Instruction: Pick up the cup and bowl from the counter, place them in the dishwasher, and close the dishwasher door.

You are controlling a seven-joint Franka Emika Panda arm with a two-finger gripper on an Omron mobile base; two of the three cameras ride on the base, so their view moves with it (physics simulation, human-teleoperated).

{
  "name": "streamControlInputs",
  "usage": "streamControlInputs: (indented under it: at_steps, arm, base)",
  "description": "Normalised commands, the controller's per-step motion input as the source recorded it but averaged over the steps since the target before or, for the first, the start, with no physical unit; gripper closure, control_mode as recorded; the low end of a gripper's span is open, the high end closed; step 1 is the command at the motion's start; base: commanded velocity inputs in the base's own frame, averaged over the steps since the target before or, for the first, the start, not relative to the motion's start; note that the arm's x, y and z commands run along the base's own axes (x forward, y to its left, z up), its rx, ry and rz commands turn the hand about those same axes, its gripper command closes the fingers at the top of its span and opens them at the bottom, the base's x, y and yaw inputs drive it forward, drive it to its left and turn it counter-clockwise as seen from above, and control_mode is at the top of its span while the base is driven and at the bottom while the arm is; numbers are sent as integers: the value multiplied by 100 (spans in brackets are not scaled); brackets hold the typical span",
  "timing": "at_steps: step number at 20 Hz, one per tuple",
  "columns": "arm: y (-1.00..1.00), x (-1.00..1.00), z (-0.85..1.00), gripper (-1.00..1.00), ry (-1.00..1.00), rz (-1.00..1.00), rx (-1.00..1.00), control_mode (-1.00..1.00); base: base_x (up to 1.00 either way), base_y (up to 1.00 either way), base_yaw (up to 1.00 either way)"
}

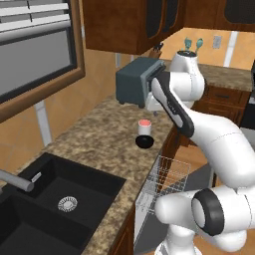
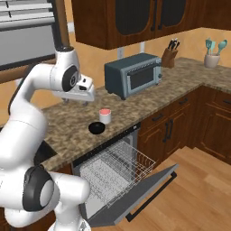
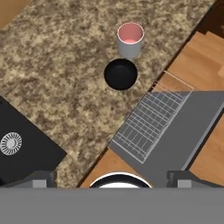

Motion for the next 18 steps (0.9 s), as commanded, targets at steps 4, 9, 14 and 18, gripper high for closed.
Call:
streamControlInputs:
  at_steps: [4, 9, 14, 18]
  arm:
    - [-24, 71, -23, -100, 11, -9, 1, -100]
    - [-42, 78, -55, -100, 6, -9, 0, -100]
    - [-31, 78, -66, -100, 2, -9, 0, -100]
    - [-12, 62, -59, -100, 0, -3, 0, -100]
  base:
    - [0, 0, 0]
    - [0, 0, 0]
    - [0, 0, 0]
    - [0, 0, 0]
